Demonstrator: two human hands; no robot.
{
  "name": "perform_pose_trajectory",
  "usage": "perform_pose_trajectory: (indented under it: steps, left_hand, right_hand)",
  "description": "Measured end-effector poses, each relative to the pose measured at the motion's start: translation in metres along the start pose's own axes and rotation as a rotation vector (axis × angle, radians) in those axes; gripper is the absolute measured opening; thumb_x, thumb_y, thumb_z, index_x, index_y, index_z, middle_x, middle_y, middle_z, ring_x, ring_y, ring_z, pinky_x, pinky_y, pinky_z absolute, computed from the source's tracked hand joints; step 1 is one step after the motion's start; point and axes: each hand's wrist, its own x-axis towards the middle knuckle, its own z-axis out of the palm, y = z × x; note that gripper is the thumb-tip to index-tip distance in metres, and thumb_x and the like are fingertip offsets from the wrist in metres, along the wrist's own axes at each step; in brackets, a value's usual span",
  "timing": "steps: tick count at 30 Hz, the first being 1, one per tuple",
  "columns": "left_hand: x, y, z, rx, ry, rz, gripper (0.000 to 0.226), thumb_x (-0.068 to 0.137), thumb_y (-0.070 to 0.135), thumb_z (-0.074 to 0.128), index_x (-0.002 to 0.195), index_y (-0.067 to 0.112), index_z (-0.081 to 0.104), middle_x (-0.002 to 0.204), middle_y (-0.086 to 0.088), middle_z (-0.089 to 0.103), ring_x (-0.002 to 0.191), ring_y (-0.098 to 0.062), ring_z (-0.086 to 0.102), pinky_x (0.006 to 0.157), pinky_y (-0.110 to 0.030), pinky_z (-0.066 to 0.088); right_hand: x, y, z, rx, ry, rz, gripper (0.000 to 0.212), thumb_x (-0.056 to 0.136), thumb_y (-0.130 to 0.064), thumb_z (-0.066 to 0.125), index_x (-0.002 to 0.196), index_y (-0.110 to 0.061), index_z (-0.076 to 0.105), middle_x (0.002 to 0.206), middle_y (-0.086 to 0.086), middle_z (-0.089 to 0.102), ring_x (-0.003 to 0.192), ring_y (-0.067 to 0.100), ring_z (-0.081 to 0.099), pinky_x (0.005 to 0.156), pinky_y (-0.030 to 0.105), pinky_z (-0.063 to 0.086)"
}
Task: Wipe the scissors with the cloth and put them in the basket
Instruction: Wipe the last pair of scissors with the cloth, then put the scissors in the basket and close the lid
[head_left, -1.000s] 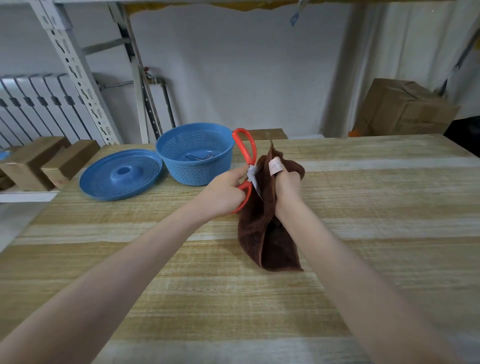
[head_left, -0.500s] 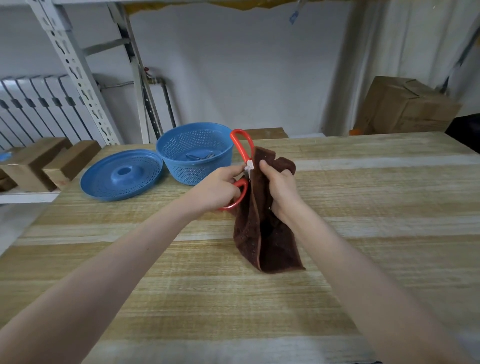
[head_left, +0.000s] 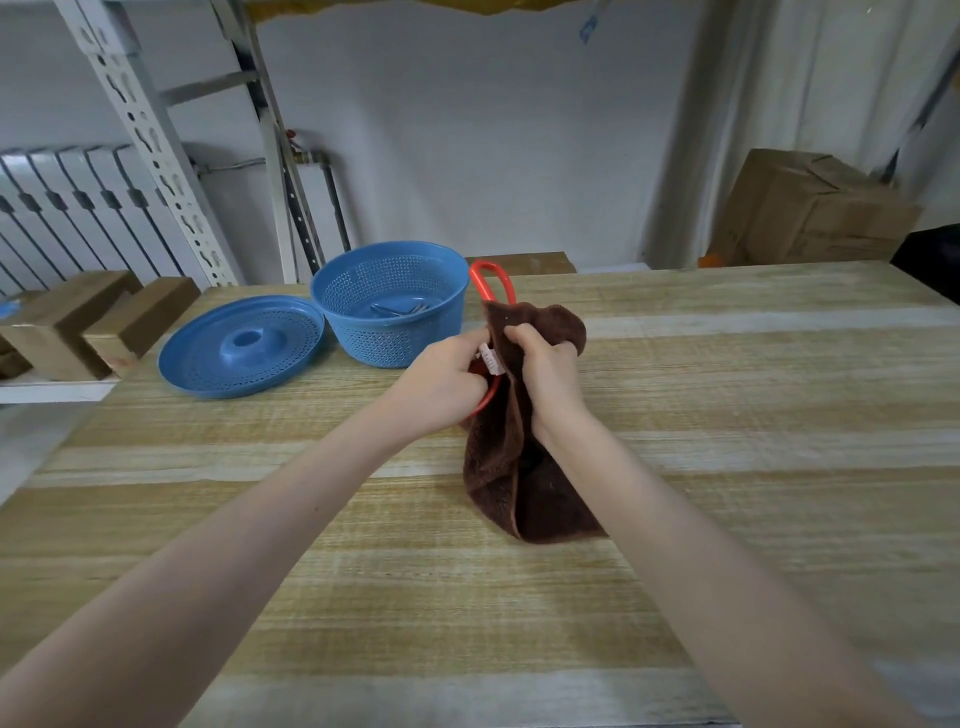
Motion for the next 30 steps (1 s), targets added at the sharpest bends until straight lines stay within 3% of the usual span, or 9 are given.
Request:
perform_pose_trajectory:
  steps: [3, 7, 11, 13, 18, 20, 22, 25, 30]
  left_hand:
    - [-0.001, -0.006, -0.001, -0.015, 0.027, -0.019, 0.049, 0.077, -0.007, 0.045, 0.111, 0.025, 0.060, 0.077, -0.001, 0.063, 0.065, -0.012, 0.054, 0.056, -0.020, 0.041]
    - [0.000, -0.012, 0.000, -0.191, 0.165, -0.039, 0.038, 0.076, 0.004, 0.050, 0.104, 0.026, 0.063, 0.080, 0.006, 0.065, 0.076, -0.015, 0.059, 0.069, -0.031, 0.045]
    - [0.004, -0.012, -0.006, -0.249, 0.266, -0.067, 0.052, 0.086, -0.003, 0.052, 0.132, 0.021, 0.052, 0.080, -0.005, 0.063, 0.065, -0.014, 0.055, 0.060, -0.026, 0.044]
    - [0.006, -0.012, -0.013, -0.280, 0.336, -0.075, 0.045, 0.091, -0.003, 0.050, 0.127, 0.025, 0.048, 0.071, -0.006, 0.054, 0.054, -0.008, 0.048, 0.051, -0.018, 0.040]
    - [0.002, -0.007, -0.018, -0.305, 0.305, -0.066, 0.049, 0.089, -0.009, 0.049, 0.128, 0.021, 0.050, 0.065, -0.004, 0.048, 0.044, -0.001, 0.044, 0.048, -0.014, 0.040]
    - [0.002, -0.003, -0.014, -0.314, 0.270, -0.058, 0.053, 0.088, -0.010, 0.050, 0.133, 0.018, 0.050, 0.066, -0.006, 0.049, 0.052, -0.005, 0.048, 0.053, -0.015, 0.044]
    - [0.001, 0.002, -0.014, -0.338, 0.236, -0.068, 0.055, 0.088, -0.010, 0.051, 0.135, 0.018, 0.050, 0.070, -0.007, 0.053, 0.057, -0.006, 0.050, 0.056, -0.015, 0.045]
    - [-0.001, 0.011, -0.020, -0.441, 0.168, -0.114, 0.056, 0.087, -0.012, 0.049, 0.134, 0.017, 0.053, 0.069, 0.001, 0.059, 0.057, -0.005, 0.053, 0.059, -0.019, 0.045]
    - [-0.009, 0.014, -0.031, -0.699, -0.104, -0.203, 0.048, 0.088, -0.010, 0.043, 0.127, 0.011, 0.058, 0.068, -0.001, 0.054, 0.043, -0.009, 0.043, 0.043, -0.018, 0.033]
  right_hand:
    - [0.000, 0.003, -0.004, -0.074, -0.057, 0.033, 0.010, 0.086, -0.015, 0.064, 0.082, -0.007, 0.069, 0.074, 0.006, 0.071, 0.073, 0.019, 0.069, 0.068, 0.031, 0.055]
    - [0.003, 0.010, -0.012, -0.242, -0.166, -0.089, 0.009, 0.080, -0.015, 0.076, 0.088, -0.012, 0.074, 0.087, 0.007, 0.076, 0.084, 0.023, 0.073, 0.083, 0.042, 0.058]
    - [0.008, 0.003, -0.030, -0.358, -0.216, -0.064, 0.023, 0.080, -0.016, 0.078, 0.101, -0.010, 0.072, 0.097, 0.004, 0.075, 0.093, 0.019, 0.071, 0.094, 0.043, 0.054]
    - [0.012, -0.007, -0.046, -0.471, -0.184, -0.052, 0.025, 0.082, -0.015, 0.076, 0.105, -0.012, 0.068, 0.104, 0.001, 0.072, 0.098, 0.016, 0.067, 0.095, 0.035, 0.051]
    - [0.026, -0.044, -0.058, -1.302, -0.060, -0.075, 0.033, 0.086, -0.038, 0.069, 0.089, -0.009, 0.056, 0.087, 0.003, 0.060, 0.079, 0.020, 0.058, 0.066, 0.029, 0.045]
    - [0.028, -0.057, -0.054, -1.592, -0.017, -0.080, 0.046, 0.084, -0.056, 0.065, 0.084, -0.012, 0.053, 0.092, 0.004, 0.062, 0.085, 0.024, 0.061, 0.067, 0.031, 0.048]
    - [0.028, -0.063, -0.050, -1.719, 0.086, -0.152, 0.059, 0.082, -0.063, 0.062, 0.108, -0.011, 0.057, 0.112, 0.008, 0.061, 0.105, 0.029, 0.059, 0.080, 0.037, 0.050]
    - [0.029, -0.052, -0.044, -1.563, 0.153, -0.491, 0.069, 0.085, -0.043, 0.069, 0.134, -0.003, 0.040, 0.134, 0.014, 0.045, 0.126, 0.031, 0.044, 0.098, 0.040, 0.042]
    - [0.037, -0.043, -0.032, -0.997, -0.261, -0.909, 0.071, 0.083, -0.004, 0.069, 0.146, -0.005, 0.035, 0.151, 0.012, 0.037, 0.142, 0.021, 0.032, 0.118, 0.032, 0.024]
